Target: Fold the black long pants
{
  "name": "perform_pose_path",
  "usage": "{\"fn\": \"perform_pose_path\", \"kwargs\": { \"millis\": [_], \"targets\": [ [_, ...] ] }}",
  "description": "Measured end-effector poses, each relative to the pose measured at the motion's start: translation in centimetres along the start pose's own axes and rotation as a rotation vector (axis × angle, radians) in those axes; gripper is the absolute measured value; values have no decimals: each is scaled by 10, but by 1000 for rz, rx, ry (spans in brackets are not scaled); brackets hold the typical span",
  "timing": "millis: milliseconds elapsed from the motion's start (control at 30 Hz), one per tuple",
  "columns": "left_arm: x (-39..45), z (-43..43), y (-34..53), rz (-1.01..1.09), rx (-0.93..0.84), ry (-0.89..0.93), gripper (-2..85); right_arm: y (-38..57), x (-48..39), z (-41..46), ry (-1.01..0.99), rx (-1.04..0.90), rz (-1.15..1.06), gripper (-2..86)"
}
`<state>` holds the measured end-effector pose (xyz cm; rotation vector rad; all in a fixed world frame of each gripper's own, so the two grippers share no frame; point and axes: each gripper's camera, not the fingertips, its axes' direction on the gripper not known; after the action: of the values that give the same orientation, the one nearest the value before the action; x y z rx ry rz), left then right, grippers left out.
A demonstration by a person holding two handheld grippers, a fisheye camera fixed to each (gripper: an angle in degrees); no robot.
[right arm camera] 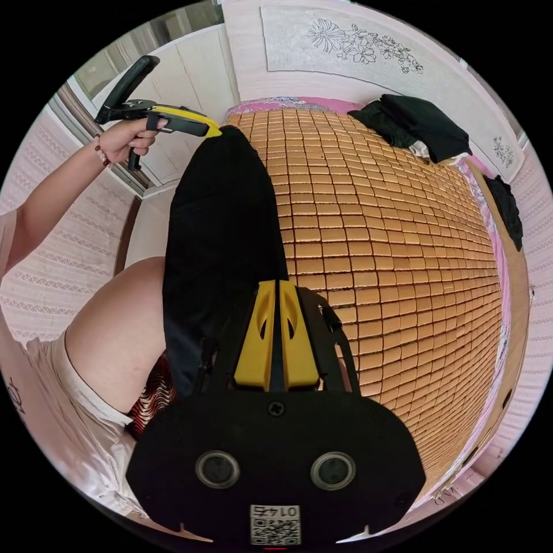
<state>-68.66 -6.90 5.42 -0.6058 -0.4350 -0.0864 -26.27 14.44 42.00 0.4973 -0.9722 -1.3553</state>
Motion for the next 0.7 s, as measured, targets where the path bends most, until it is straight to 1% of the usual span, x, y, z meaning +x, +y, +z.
{"fn": "perform_pose_path", "kwargs": {
  "millis": [100, 133, 167, 200, 300, 367, 400, 433, 533, 567, 600, 667, 700],
  "targets": [
    [-19, 32, 4, -101, -78, -75, 45, -7, 27, 9, 31, -40, 81, 14],
    [-27, 35, 9, -149, -71, -51, 61, -4, 38, 0, 26, -13, 118, 19],
    [-30, 33, 12, -167, -53, -33, 68, 4, 49, -13, 21, 28, 153, 24],
    [-34, 25, 20, -188, 3, -11, 75, 10, 54, -21, 24, 44, 173, 26],
    [-42, 7, 53, -240, 105, -18, 86, 64, 82, -59, 70, 109, 320, 40],
    [-52, 8, 78, -339, 116, 36, 116, 131, 106, -82, 104, 96, 485, 52],
    [-59, 14, 93, -403, 106, 120, 150, 150, 112, -86, 113, 78, 531, 56],
    [-64, 22, 107, -442, 96, 209, 157, 190, 123, -94, 131, 30, 630, 64],
    [-66, 40, 133, -540, 107, 332, 163, 294, 144, -115, 154, -75, 901, 82],
    [-66, 44, 136, -558, 106, 339, 162, 332, 149, -126, 152, -87, 1000, 88],
    [-64, 52, 140, -587, 97, 358, 161, 351, 150, -133, 160, -78, 1052, 85],
    [-58, 66, 140, -617, 51, 400, 158, 417, 154, -163, 174, 11, 1280, 80],
    [-53, 74, 135, -617, 12, 435, 158, 431, 156, -170, 160, 39, 1335, 80]
  ]
}}
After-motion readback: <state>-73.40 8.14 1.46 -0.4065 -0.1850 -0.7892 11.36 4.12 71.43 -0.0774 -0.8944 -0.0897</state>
